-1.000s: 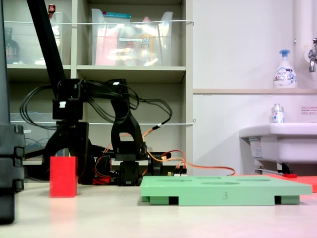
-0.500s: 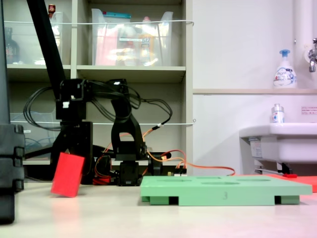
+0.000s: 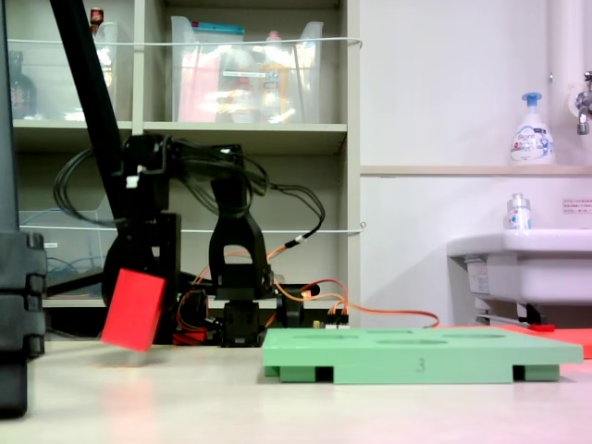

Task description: Put the square block into the corresponding hole

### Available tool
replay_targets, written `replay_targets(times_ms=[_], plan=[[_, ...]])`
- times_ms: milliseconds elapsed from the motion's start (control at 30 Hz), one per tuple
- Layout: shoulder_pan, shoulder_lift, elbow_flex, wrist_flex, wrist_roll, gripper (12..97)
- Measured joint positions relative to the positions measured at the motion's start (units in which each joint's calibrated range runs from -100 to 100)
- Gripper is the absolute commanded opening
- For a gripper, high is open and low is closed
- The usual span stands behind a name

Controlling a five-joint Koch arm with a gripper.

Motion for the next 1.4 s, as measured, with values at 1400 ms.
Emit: replay_targets(times_ms=[1400], plan=[[37.51,-7.8,1.96,-1.27,38.24,31.7]])
